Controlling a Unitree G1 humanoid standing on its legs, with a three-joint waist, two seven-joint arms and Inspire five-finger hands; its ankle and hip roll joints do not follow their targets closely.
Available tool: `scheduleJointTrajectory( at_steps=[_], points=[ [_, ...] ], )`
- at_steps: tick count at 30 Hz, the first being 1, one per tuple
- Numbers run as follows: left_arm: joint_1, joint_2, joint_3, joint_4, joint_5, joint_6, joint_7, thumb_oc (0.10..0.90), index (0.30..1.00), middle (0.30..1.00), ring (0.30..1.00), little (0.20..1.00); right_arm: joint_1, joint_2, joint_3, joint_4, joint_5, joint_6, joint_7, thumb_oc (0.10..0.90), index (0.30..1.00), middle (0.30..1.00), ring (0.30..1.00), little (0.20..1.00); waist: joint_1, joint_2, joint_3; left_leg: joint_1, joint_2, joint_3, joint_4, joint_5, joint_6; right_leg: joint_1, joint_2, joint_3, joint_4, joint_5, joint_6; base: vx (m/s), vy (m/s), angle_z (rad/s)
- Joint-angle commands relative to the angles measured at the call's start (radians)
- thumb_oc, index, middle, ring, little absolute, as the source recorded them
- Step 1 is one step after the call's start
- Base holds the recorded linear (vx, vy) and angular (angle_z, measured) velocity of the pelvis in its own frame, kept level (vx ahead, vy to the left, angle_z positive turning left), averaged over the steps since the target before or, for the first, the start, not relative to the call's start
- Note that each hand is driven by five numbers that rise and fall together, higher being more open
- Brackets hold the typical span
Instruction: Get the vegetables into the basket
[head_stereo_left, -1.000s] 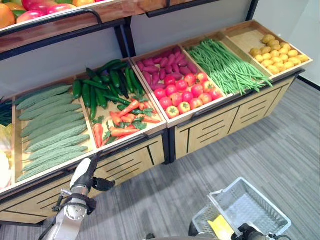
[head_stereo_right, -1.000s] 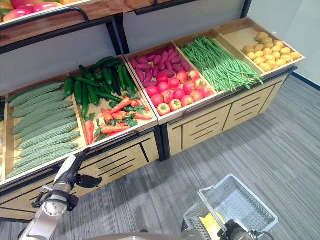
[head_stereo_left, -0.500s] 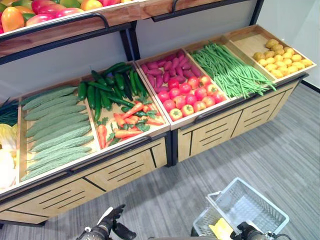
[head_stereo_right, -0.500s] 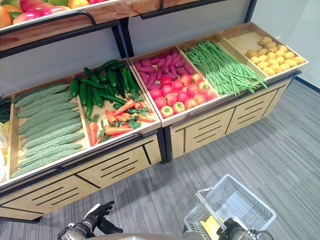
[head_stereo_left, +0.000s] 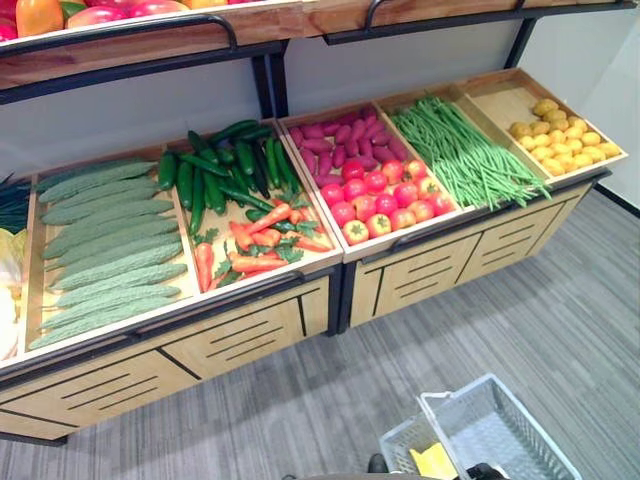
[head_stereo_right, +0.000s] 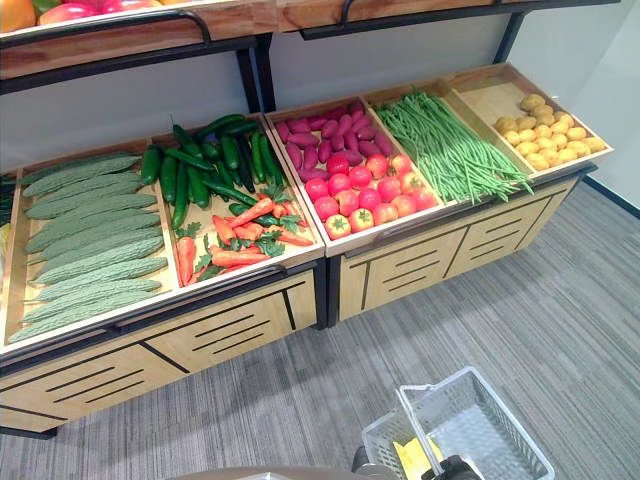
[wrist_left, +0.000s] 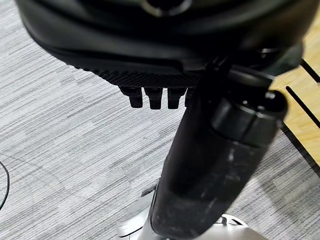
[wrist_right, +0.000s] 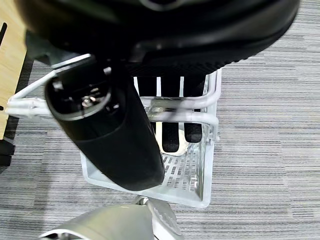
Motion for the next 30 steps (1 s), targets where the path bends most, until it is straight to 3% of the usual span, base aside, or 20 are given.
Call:
scheduleJointTrajectory(
  at_steps=[1,15,22,24,25,26,28,30],
  points=[
    [-0.027,0.03,0.033,0.041,0.007,-0.003,0.022,0.9,1.0,1.0,1.0,1.0,-0.068,0.054,0.031,0.044,-0.003,-0.032,0.002,0.4,0.3,0.3,0.3,0.3,-0.002,-0.063,0.003,-0.018,-0.106,-0.09,0.0,-0.12,0.059,0.065,0.023,0.111,0.002,-0.125,0.038,0.01,0.042,0.01],
    [-0.041,0.04,0.019,0.03,0.028,-0.001,0.03,0.9,1.0,1.0,1.0,1.0,-0.074,0.056,0.028,0.046,-0.007,-0.025,0.0,0.4,0.3,0.3,0.3,0.3,0.0,-0.062,0.026,-0.028,-0.114,-0.091,0.0,-0.126,0.078,0.026,0.013,0.123,0.058,-0.131,0.049,0.02,0.054,0.0],
    [-0.072,0.065,0.014,-0.074,-0.005,-0.022,0.074,0.9,1.0,1.0,1.0,1.0,-0.074,0.045,0.022,0.034,0.0,-0.03,-0.015,0.4,0.3,0.3,0.3,0.3,-0.006,-0.055,0.024,-0.019,-0.116,-0.084,0.0,-0.133,0.077,0.027,0.011,0.122,0.067,-0.138,0.052,0.05,0.024,0.0],
    [-0.09,0.098,0.023,-0.21,-0.025,-0.032,0.114,0.9,1.0,1.0,1.0,1.0,-0.071,0.033,0.018,0.018,-0.004,-0.033,-0.022,0.4,0.3,0.3,0.3,0.3,-0.009,-0.048,0.027,-0.012,-0.116,-0.081,0.0,-0.134,0.074,0.033,0.012,0.123,0.06,-0.136,0.053,0.04,-0.008,0.0],
    [-0.086,0.137,0.025,-0.396,-0.005,-0.049,0.133,0.9,1.0,1.0,1.0,1.0,-0.064,0.02,0.012,-0.001,-0.011,-0.037,-0.025,0.4,0.3,0.3,0.3,0.3,-0.008,-0.045,0.03,-0.011,-0.114,-0.08,0.0,-0.133,0.072,0.034,0.012,0.123,0.056,-0.136,0.054,0.0,0.0,0.0],
    [-0.083,0.138,0.025,-0.399,-0.005,-0.047,0.132,0.9,1.0,1.0,1.0,1.0,-0.063,0.02,0.012,-0.002,-0.011,-0.036,-0.025,0.4,0.3,0.3,0.3,0.3,-0.008,-0.045,0.03,-0.011,-0.114,-0.08,0.0,-0.133,0.072,0.035,0.012,0.123,0.056,-0.136,0.054,0.04,-0.037,0.0],
    [-0.048,0.207,0.059,-0.672,0.042,-0.056,0.155,0.9,1.0,1.0,1.0,1.0,-0.041,0.005,-0.004,-0.035,-0.016,-0.045,-0.027,0.4,0.3,0.3,0.3,0.3,-0.006,-0.043,0.03,-0.006,-0.113,-0.081,0.0,-0.132,0.069,0.04,0.014,0.124,0.051,-0.136,0.055,0.04,-0.043,-0.01],
    [0.015,0.246,0.116,-0.828,0.069,-0.066,0.157,0.9,1.0,1.0,1.0,1.0,-0.01,-0.007,-0.028,-0.058,-0.018,-0.047,-0.015,0.4,0.3,0.3,0.3,0.3,-0.006,-0.043,0.026,0.001,-0.113,-0.08,0.0,-0.133,0.066,0.051,0.015,0.125,0.04,-0.136,0.056,0.06,-0.051,-0.04]
  ],
)
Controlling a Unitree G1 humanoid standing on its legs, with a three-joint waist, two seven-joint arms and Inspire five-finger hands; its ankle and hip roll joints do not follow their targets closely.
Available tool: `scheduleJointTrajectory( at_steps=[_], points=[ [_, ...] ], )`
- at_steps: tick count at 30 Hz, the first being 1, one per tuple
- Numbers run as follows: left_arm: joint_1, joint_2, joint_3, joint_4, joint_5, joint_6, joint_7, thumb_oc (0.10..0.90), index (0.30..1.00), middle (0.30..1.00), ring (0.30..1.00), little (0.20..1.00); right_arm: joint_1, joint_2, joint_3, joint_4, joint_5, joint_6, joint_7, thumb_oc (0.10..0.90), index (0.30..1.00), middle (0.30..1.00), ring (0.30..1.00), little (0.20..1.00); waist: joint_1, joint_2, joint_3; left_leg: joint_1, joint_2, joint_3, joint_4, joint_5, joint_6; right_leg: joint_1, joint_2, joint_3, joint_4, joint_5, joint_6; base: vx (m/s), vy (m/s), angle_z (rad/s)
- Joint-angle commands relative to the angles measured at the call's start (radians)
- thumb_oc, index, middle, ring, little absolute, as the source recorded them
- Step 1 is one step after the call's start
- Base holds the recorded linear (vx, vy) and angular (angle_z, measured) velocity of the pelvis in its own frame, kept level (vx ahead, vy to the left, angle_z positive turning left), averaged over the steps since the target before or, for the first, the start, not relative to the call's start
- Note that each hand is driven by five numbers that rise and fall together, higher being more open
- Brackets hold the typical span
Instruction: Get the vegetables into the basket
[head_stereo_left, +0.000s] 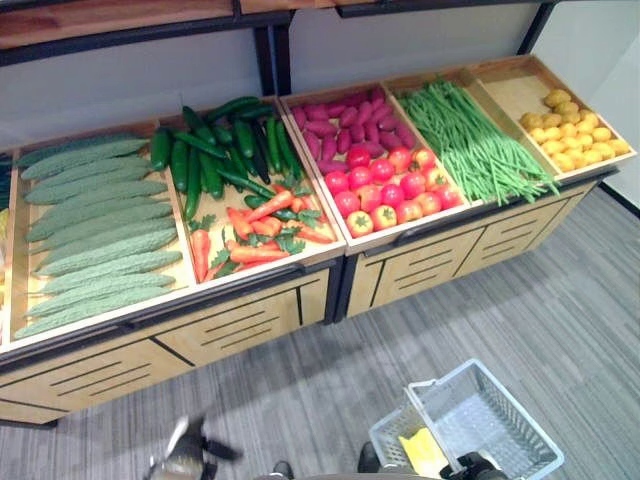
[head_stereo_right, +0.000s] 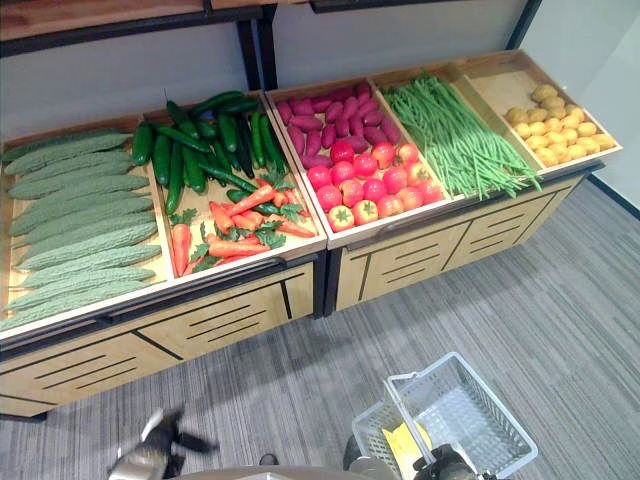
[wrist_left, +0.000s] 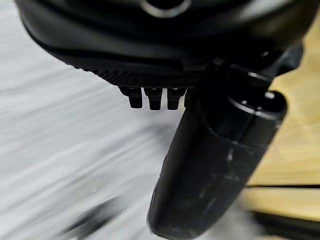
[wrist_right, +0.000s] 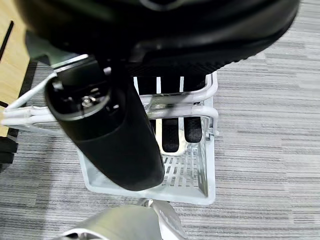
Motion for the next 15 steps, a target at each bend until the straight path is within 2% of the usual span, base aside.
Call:
scheduleJointTrajectory(
  at_steps=[1,2,4,6,12,15],
  points=[
    [-0.048,0.074,0.145,-0.083,0.079,-0.085,0.071,0.9,1.0,1.0,1.0,1.0,-0.013,-0.018,-0.004,0.037,-0.014,-0.03,0.003,0.4,0.3,0.3,0.3,0.3,-0.009,-0.019,-0.027,0.006,-0.106,-0.08,0.0,-0.128,0.073,0.063,0.023,0.12,0.033,-0.133,0.055,0.06,-0.054,-0.06],
    [-0.037,0.078,0.16,-0.107,0.084,-0.087,0.073,0.9,1.0,1.0,1.0,1.0,-0.005,-0.02,-0.007,0.039,-0.016,-0.029,0.009,0.4,0.3,0.3,0.3,0.3,-0.009,-0.018,-0.029,0.008,-0.105,-0.078,0.0,-0.128,0.072,0.068,0.024,0.121,0.028,-0.134,0.054,0.06,-0.063,-0.09],
    [-0.003,0.108,0.226,-0.28,0.115,-0.089,0.078,0.9,1.0,1.0,1.0,1.0,0.014,-0.021,-0.017,0.045,-0.028,-0.022,0.021,0.4,0.3,0.3,0.3,0.3,-0.01,-0.015,-0.034,0.016,-0.104,-0.076,0.0,-0.132,0.067,0.081,0.026,0.119,0.01,-0.132,0.052,0.06,-0.1,-0.25],
    [0.012,0.126,0.276,-0.379,0.143,-0.1,0.089,0.9,1.0,1.0,1.0,1.0,0.027,-0.021,-0.022,0.061,-0.037,-0.016,0.033,0.4,0.3,0.3,0.3,0.3,-0.009,-0.01,-0.038,0.021,-0.102,-0.076,0.0,-0.133,0.061,0.092,0.027,0.115,-0.001,-0.135,0.049,0.04,-0.114,-0.09],
    [-0.042,0.169,0.306,-0.446,0.184,-0.101,0.125,0.9,1.0,1.0,1.0,1.0,0.021,-0.03,-0.011,0.082,-0.046,-0.015,0.035,0.4,0.3,0.3,0.3,0.3,-0.019,0.004,-0.043,0.025,-0.099,-0.074,0.0,-0.129,0.052,0.095,0.03,0.117,-0.002,-0.142,0.042,0.02,-0.078,0.05],
    [-0.16,0.264,0.252,-0.374,0.257,-0.086,0.144,0.9,1.0,1.0,1.0,1.0,0.008,-0.05,0.015,0.08,-0.063,-0.019,0.036,0.4,0.3,0.3,0.3,0.3,-0.046,0.024,-0.045,0.022,-0.096,-0.064,0.0,-0.126,0.042,0.09,0.034,0.122,-0.002,-0.143,0.039,0.02,-0.064,0.0]
  ],
)
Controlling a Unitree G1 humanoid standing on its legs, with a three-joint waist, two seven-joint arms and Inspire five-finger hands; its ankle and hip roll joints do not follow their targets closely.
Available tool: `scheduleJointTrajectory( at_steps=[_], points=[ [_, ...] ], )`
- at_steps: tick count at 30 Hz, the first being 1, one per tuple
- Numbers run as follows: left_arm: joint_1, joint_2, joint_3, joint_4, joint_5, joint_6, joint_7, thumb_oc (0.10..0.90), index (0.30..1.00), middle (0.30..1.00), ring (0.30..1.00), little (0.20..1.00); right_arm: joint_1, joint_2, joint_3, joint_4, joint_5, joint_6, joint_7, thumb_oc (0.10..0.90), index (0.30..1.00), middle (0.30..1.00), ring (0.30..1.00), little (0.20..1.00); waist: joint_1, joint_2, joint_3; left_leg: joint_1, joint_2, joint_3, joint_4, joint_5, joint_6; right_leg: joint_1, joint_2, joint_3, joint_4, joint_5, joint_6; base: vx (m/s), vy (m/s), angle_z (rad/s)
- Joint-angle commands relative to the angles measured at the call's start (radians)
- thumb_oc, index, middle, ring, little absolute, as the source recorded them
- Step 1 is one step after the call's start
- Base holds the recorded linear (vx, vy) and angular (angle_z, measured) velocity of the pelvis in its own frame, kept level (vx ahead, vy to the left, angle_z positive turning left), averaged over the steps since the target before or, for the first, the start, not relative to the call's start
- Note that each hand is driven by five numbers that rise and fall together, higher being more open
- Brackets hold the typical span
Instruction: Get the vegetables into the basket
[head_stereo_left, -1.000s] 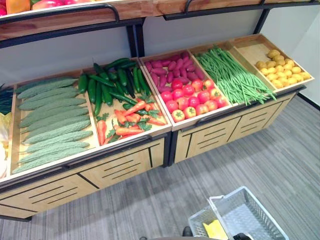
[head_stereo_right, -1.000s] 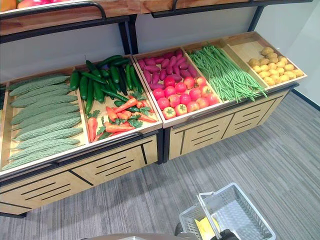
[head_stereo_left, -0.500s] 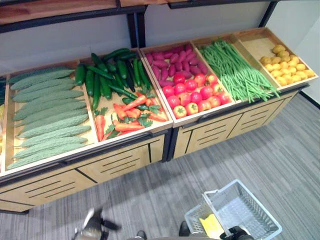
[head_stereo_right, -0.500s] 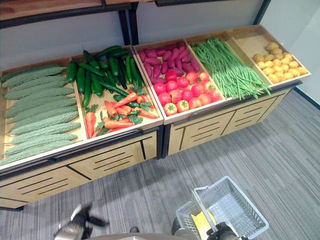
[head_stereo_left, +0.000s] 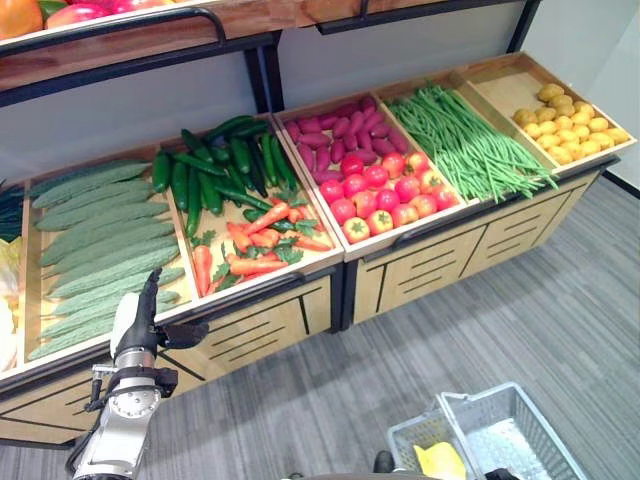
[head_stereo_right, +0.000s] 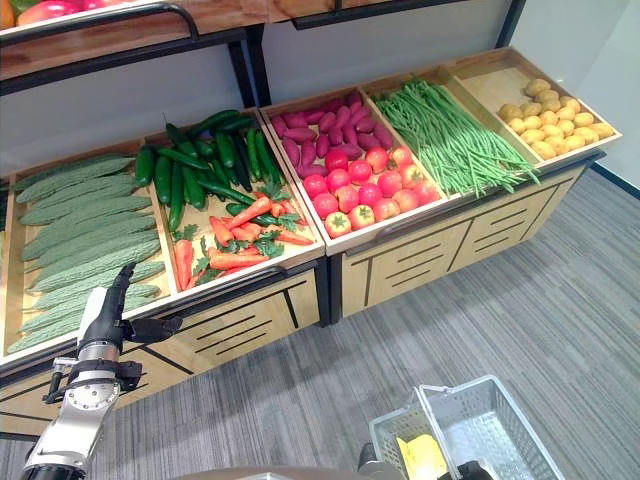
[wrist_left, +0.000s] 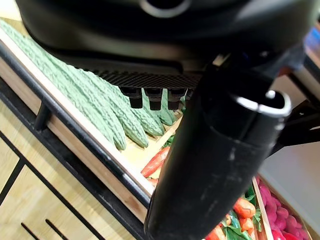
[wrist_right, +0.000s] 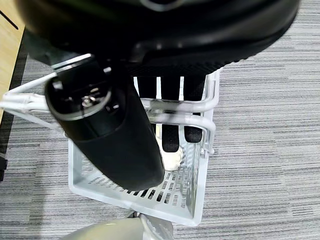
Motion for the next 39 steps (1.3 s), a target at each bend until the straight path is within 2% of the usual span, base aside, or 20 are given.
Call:
scheduleJointTrajectory(
  at_steps=[1,2,4,5,10,11,12,15,20,21,25,29,36,39],
  points=[
    [-0.19,0.172,0.058,-0.008,0.117,-0.059,0.093,0.9,1.0,1.0,1.0,1.0,-0.048,0.015,0.056,0.042,-0.033,-0.016,0.016,0.4,0.3,0.3,0.3,0.3,-0.037,-0.048,-0.014,-0.011,-0.108,-0.034,0.001,-0.117,0.045,0.064,0.026,0.102,0.001,-0.13,0.027,0.02,-0.084,0.0],
    [-0.268,0.221,0.019,0.04,0.151,-0.049,0.116,0.9,1.0,1.0,1.0,1.0,-0.052,0.002,0.069,0.038,-0.041,-0.02,0.013,0.4,0.3,0.3,0.3,0.3,-0.057,-0.034,-0.014,-0.016,-0.106,-0.023,0.001,-0.115,0.04,0.054,0.027,0.111,0.001,-0.128,0.028,0.01,-0.043,-0.01],
    [-0.275,0.222,0.014,0.047,0.151,-0.051,0.119,0.9,1.0,1.0,1.0,1.0,-0.053,0.003,0.067,0.038,-0.041,-0.02,0.013,0.4,0.3,0.3,0.3,0.3,-0.054,-0.034,-0.014,-0.017,-0.105,-0.022,0.001,-0.115,0.04,0.053,0.027,0.111,0.001,-0.127,0.028,0.01,-0.038,-0.02],
    [-0.315,0.241,-0.01,0.088,0.166,-0.04,0.139,0.9,1.0,1.0,1.0,1.0,-0.057,-0.007,0.076,0.035,-0.046,-0.023,0.008,0.4,0.3,0.3,0.3,0.3,-0.071,-0.021,-0.012,-0.024,-0.104,-0.012,0.001,-0.111,0.037,0.04,0.029,0.123,0.001,-0.124,0.027,0.01,-0.058,-0.05],
    [-0.42,0.315,-0.094,0.182,0.232,-0.012,0.148,0.9,1.0,1.0,1.0,1.0,-0.065,-0.037,0.079,0.039,-0.053,-0.022,0.0,0.4,0.3,0.3,0.3,0.3,-0.106,0.02,-0.01,-0.052,-0.1,0.021,0.001,-0.105,0.031,0.0,0.032,0.156,0.001,-0.115,0.03,0.02,-0.05,-0.19],
    [-0.476,0.337,-0.14,0.233,0.244,-0.006,0.146,0.9,1.0,1.0,1.0,1.0,-0.072,-0.051,0.083,0.041,-0.057,-0.022,-0.004,0.4,0.3,0.3,0.3,0.3,-0.122,0.038,-0.007,-0.066,-0.098,0.035,0.001,-0.101,0.028,-0.02,0.034,0.171,0.001,-0.109,0.031,0.01,-0.035,-0.27],
    [-0.48,0.337,-0.144,0.236,0.244,-0.007,0.147,0.9,1.0,1.0,1.0,1.0,-0.072,-0.05,0.082,0.041,-0.057,-0.022,-0.004,0.4,0.3,0.3,0.3,0.3,-0.119,0.038,-0.008,-0.068,-0.098,0.035,0.001,-0.1,0.028,-0.022,0.034,0.172,0.001,-0.109,0.031,0.02,-0.043,-0.28],
    [-0.579,0.361,-0.244,0.357,0.263,0.014,0.14,0.9,1.0,1.0,1.0,1.0,-0.086,-0.073,0.091,0.041,-0.055,-0.024,-0.014,0.4,0.3,0.3,0.3,0.3,-0.151,0.07,0.003,-0.099,-0.094,0.057,0.001,-0.091,0.024,-0.062,0.036,0.196,0.001,-0.096,0.031,0.01,-0.053,-0.23],
    [-0.677,0.386,-0.335,0.448,0.278,0.011,0.134,0.9,1.0,1.0,1.0,1.0,-0.113,-0.09,0.098,0.039,-0.046,-0.024,-0.026,0.4,0.3,0.3,0.3,0.3,-0.164,0.092,0.016,-0.142,-0.092,0.076,0.001,-0.077,0.021,-0.115,0.039,0.216,0.001,-0.079,0.032,-0.04,-0.03,-0.22],
    [-0.739,0.376,-0.393,0.53,0.278,0.027,0.136,0.9,1.0,1.0,1.0,1.0,-0.137,-0.095,0.109,0.032,-0.036,-0.03,-0.038,0.4,0.3,0.3,0.3,0.3,-0.175,0.102,0.028,-0.178,-0.09,0.089,0.001,-0.066,0.02,-0.157,0.042,0.232,0.001,-0.064,0.033,-0.06,-0.047,-0.29],
    [-0.844,0.334,-0.476,0.742,0.27,0.062,0.103,0.9,1.0,1.0,1.0,1.0,-0.176,-0.088,0.134,0.027,-0.014,-0.026,-0.055,0.4,0.3,0.3,0.3,0.3,-0.188,0.11,0.043,-0.229,-0.082,0.116,0.001,-0.051,0.017,-0.217,0.049,0.262,0.001,-0.045,0.031,-0.03,-0.063,-0.29],
    [-0.889,0.308,-0.508,0.852,0.272,0.075,0.076,0.9,1.0,1.0,1.0,1.0,-0.183,-0.086,0.14,0.033,-0.003,-0.023,-0.059,0.4,0.3,0.3,0.3,0.3,-0.193,0.114,0.052,-0.232,-0.079,0.129,0.001,-0.049,0.014,-0.224,0.051,0.273,0.001,-0.042,0.029,0.01,-0.039,-0.24],
    [-0.932,0.281,-0.507,1.016,0.263,0.104,0.052,0.9,1.0,1.0,1.0,1.0,-0.186,-0.074,0.15,0.038,0.025,-0.023,-0.059,0.4,0.3,0.3,0.3,0.3,-0.199,0.114,0.065,-0.255,-0.077,0.136,0.001,-0.04,0.009,-0.252,0.053,0.281,0.001,-0.033,0.028,0.0,-0.028,-0.06],
    [-0.958,0.29,-0.5,1.094,0.256,0.122,0.042,0.9,1.0,1.0,1.0,1.0,-0.196,-0.065,0.166,0.046,0.033,-0.024,-0.059,0.4,0.3,0.3,0.3,0.3,-0.197,0.103,0.069,-0.289,-0.075,0.138,0.001,-0.03,0.008,-0.288,0.056,0.287,0.001,-0.021,0.027,-0.01,-0.01,0.0]
  ],
)
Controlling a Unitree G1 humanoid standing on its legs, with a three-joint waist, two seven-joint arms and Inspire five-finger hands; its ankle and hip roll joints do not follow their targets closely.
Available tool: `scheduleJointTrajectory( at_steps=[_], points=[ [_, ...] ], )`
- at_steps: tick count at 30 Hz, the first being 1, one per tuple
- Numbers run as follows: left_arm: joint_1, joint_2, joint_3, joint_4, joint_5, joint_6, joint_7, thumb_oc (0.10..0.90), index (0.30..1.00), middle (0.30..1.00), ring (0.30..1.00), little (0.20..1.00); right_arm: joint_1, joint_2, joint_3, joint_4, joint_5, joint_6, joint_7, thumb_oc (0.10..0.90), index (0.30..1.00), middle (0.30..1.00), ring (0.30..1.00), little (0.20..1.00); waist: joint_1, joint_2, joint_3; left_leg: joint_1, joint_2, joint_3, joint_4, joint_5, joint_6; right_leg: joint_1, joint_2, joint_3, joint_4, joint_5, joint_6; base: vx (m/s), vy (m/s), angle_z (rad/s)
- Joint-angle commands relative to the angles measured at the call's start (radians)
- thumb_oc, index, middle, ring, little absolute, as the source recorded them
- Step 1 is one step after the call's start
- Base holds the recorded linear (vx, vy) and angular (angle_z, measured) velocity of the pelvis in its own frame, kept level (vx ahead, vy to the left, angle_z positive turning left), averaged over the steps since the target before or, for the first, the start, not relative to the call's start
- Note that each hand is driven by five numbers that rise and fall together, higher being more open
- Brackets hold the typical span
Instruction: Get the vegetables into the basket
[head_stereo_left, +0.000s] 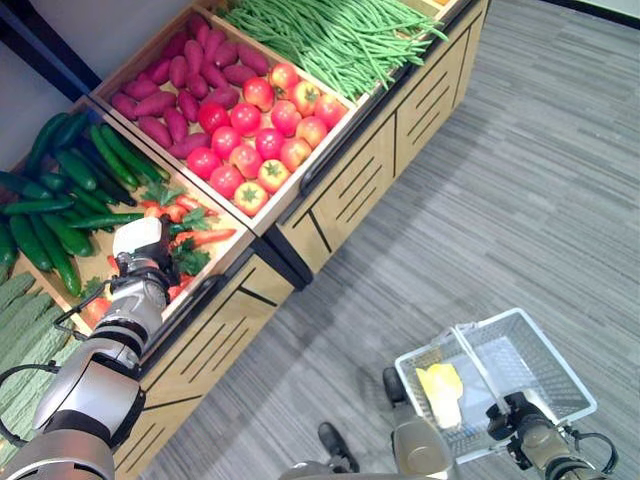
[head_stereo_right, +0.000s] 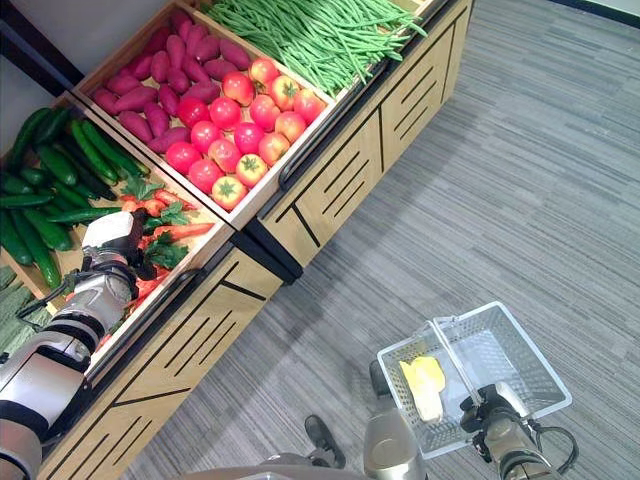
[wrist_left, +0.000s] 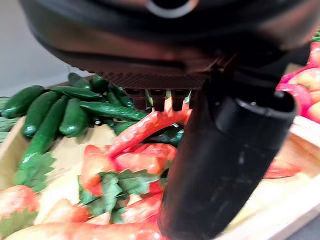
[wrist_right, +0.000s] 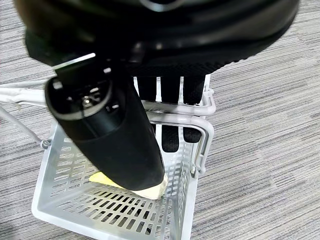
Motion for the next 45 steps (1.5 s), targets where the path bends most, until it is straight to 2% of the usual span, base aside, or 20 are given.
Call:
scheduleJointTrajectory(
  at_steps=[1,7,18,19,20,22,23,28,45],
  points=[
    [-0.063,0.111,0.067,0.084,0.016,0.059,0.018,0.9,1.0,1.0,1.0,1.0,0.029,0.075,0.085,0.058,0.029,0.001,0.011,0.4,0.3,0.3,0.3,0.3,-0.005,-0.064,-0.03,-0.077,-0.083,-0.025,0.0,-0.055,0.04,0.021,0.013,0.081,-0.002,-0.097,0.07,0.0,0.0,0.0],
    [-0.085,0.139,0.101,0.135,-0.014,0.078,-0.008,0.9,1.0,1.0,1.0,1.0,0.026,0.094,0.103,0.053,0.045,0.006,0.022,0.4,0.3,0.3,0.3,0.3,0.013,-0.088,-0.025,-0.12,-0.077,-0.031,0.0,-0.043,0.039,-0.02,0.017,0.078,-0.002,-0.082,0.066,0.0,-0.015,-0.01],
    [-0.154,0.189,0.05,0.144,-0.007,0.074,-0.02,0.9,1.0,1.0,1.0,1.0,0.016,0.119,0.137,0.019,0.079,-0.007,0.036,0.4,0.3,0.3,0.3,0.3,0.025,-0.127,-0.014,-0.179,-0.07,-0.038,0.0,-0.027,0.033,-0.076,0.025,0.076,-0.002,-0.064,0.063,0.0,0.0,-0.01],
    [-0.154,0.189,0.05,0.144,-0.007,0.074,-0.02,0.778,0.83,0.83,0.83,0.83,0.016,0.119,0.137,0.02,0.079,-0.007,0.036,0.4,0.3,0.3,0.3,0.3,0.025,-0.127,-0.014,-0.18,-0.07,-0.038,0.0,-0.026,0.033,-0.077,0.025,0.076,-0.002,-0.064,0.063,0.0,0.0,0.0],
    [-0.162,0.184,0.044,0.138,-0.01,0.075,-0.019,0.602,0.583,0.583,0.583,0.583,0.017,0.125,0.139,0.016,0.083,-0.007,0.036,0.4,0.3,0.3,0.3,0.3,0.026,-0.13,-0.015,-0.183,-0.069,-0.039,0.0,-0.026,0.033,-0.08,0.025,0.074,-0.002,-0.063,0.063,0.0,0.0,0.0],
    [-0.166,0.188,0.039,0.14,-0.01,0.074,-0.02,0.422,0.33,0.33,0.33,0.33,0.017,0.125,0.14,0.014,0.084,-0.008,0.037,0.4,0.3,0.3,0.3,0.3,0.026,-0.132,-0.015,-0.184,-0.068,-0.039,0.0,-0.025,0.033,-0.081,0.026,0.075,-0.002,-0.064,0.063,0.0,0.0,0.0],
    [-0.164,0.187,0.041,0.14,-0.009,0.071,-0.017,0.4,0.3,0.3,0.3,0.3,0.016,0.125,0.14,0.014,0.086,-0.01,0.036,0.4,0.3,0.3,0.3,0.3,0.027,-0.134,-0.014,-0.185,-0.067,-0.038,0.0,-0.025,0.033,-0.083,0.027,0.076,-0.002,-0.064,0.062,0.0,0.0,0.0],
    [-0.157,0.175,0.042,0.133,-0.019,0.07,-0.011,0.4,0.3,0.3,0.3,0.3,0.012,0.127,0.146,0.006,0.091,-0.013,0.031,0.4,0.3,0.3,0.3,0.3,0.03,-0.143,-0.009,-0.19,-0.065,-0.034,0.0,-0.023,0.03,-0.091,0.031,0.078,-0.002,-0.064,0.06,0.02,-0.006,-0.03],
    [-0.133,0.179,0.053,0.068,-0.036,0.055,0.014,0.4,0.3,0.3,0.3,0.3,0.016,0.118,0.151,0.003,0.084,-0.014,0.037,0.4,0.3,0.3,0.3,0.3,0.038,-0.144,-0.01,-0.167,-0.061,-0.038,0.0,-0.023,0.026,-0.069,0.035,0.075,-0.002,-0.074,0.053,0.0,0.0,0.0]
  ],
)
